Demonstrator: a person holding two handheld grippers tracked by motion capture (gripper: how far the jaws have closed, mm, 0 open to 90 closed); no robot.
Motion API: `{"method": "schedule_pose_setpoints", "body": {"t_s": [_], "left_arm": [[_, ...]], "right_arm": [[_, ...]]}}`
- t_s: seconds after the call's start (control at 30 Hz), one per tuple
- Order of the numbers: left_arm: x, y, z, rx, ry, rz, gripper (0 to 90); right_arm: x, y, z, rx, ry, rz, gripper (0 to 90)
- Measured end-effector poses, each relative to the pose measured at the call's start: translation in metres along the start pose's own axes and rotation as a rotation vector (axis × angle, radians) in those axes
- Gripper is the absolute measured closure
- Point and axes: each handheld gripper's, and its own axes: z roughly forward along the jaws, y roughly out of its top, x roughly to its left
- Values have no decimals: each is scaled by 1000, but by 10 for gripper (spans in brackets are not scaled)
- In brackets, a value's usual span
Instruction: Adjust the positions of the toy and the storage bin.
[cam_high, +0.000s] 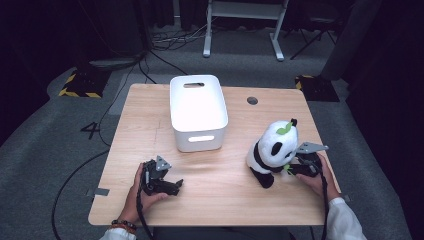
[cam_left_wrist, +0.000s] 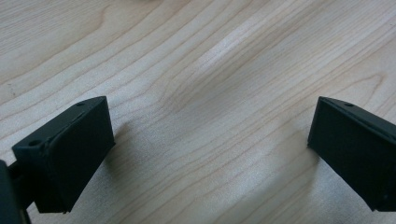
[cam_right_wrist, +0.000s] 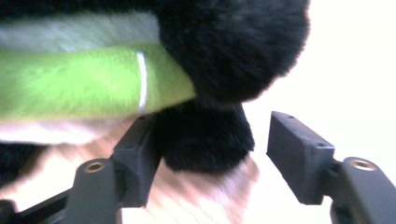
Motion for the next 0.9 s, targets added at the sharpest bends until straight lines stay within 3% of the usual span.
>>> {"method": "schedule_pose_setpoints", "body": {"t_s": [0.1, 0.23, 0.37, 0.53, 0.63, 0.7, 0.73, 0.9], "left_arm": [[0, 0, 0, 0, 2, -1, 5], [0, 0, 0, 0, 3, -1, 5], [0, 0, 0, 0, 2, -1, 5], [0, 0, -1, 0, 4, -1, 5], [-3, -2, -3, -20, 10, 34, 52], [-3, -1, -5, -33, 36, 16, 124], [-2, 0, -5, -30, 23, -2, 186], [-4, 5, -6, -11, 67, -11, 178]], "right_arm": [[-1, -6, -12, 6, 2, 37, 268], [2, -13, -23, 5, -9, 41, 268], [13, -19, -38, -31, 20, 67, 249], [30, -24, -50, -49, 47, 58, 265], [39, -25, -54, -58, 72, 35, 313], [43, -25, -55, -64, 97, 45, 312], [46, -24, -55, -65, 116, 43, 312], [70, -17, -48, -49, 152, -13, 312]]}}
